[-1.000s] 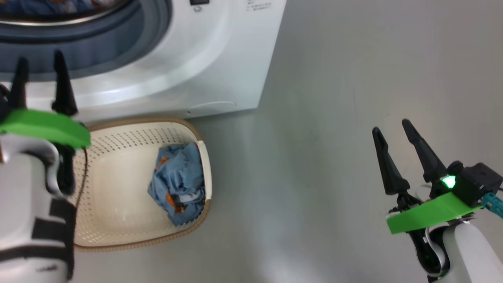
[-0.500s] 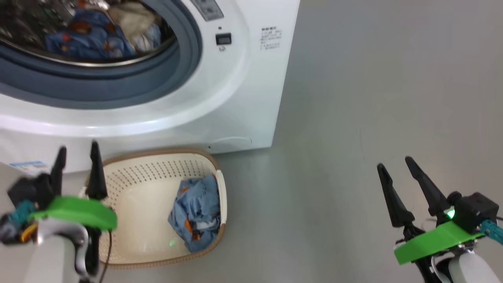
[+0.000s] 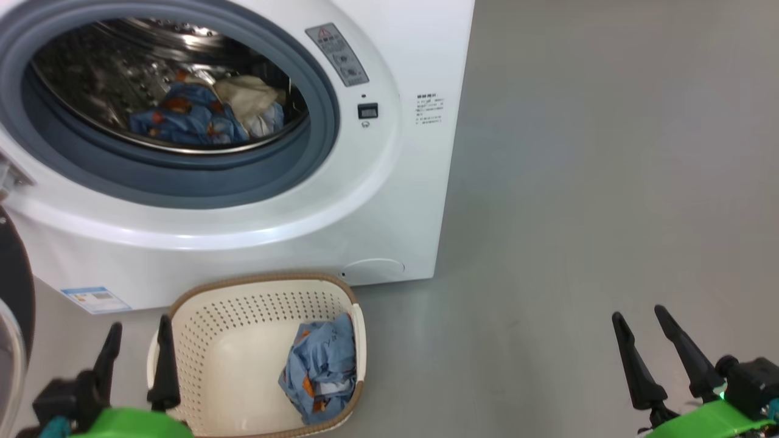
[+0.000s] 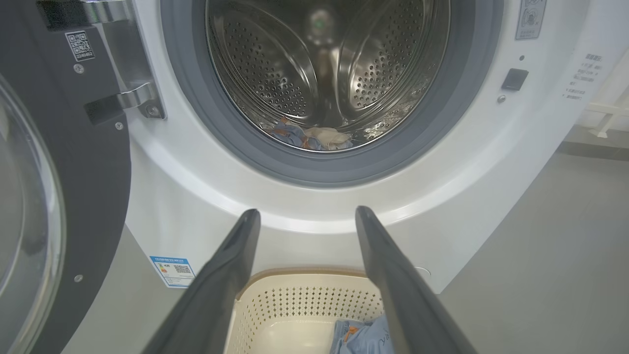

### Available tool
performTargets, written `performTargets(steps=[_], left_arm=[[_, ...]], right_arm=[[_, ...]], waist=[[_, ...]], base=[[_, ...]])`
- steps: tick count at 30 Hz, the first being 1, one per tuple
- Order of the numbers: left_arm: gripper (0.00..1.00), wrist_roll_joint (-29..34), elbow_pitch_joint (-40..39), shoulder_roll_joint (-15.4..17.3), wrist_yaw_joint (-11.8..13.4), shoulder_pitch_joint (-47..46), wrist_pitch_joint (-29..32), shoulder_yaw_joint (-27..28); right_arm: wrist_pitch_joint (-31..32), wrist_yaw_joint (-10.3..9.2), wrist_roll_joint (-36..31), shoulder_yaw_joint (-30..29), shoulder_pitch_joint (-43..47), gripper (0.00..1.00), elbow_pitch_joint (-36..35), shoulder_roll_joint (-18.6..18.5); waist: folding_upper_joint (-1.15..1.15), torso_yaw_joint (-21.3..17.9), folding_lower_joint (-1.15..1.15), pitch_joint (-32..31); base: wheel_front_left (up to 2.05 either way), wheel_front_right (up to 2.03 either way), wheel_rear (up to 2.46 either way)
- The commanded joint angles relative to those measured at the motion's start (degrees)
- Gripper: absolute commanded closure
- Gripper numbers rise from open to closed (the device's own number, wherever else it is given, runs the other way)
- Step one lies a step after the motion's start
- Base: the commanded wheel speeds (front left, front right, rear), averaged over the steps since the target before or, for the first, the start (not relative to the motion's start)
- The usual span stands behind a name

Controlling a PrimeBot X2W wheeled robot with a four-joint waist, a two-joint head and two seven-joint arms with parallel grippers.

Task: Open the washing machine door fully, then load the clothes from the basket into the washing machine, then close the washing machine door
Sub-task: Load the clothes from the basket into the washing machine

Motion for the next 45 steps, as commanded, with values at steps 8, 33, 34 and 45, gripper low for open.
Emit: performTargets(steps=[8,33,34,45], left_arm=[[0.0,2.0,-8.3,1.1,-0.2,7.3,-0.4,2.8],[0.0,0.7,-6.6,-0.7,-0.2,7.6,-0.4,1.6],[0.0,0.5,-5.8,-0.8,-0.2,7.1,-0.4,1.3],[0.0,-1.5,8.1,0.1,-0.2,-2.6,-0.4,-4.0]], right_arm=[[-0.3,0.16,1.0,-0.1,3.1,0.0,-1.7,-0.8],[-0.3,0.16,0.5,1.0,-0.1,0.0,-2.3,-0.3],[-0.3,0.16,0.5,1.1,-0.4,0.0,-2.4,-0.3],[-0.3,0.16,0.1,2.4,-6.0,0.0,-3.4,0.8]], waist=[[0.0,0.2,0.0,-3.0],[0.0,-0.9,0.0,1.1],[0.0,-1.0,0.0,1.7],[0.0,-2.0,0.0,10.4]], base=[[0.0,0.0,0.0],[0.0,0.0,0.0],[0.0,0.0,0.0],[0.0,0.0,0.0]])
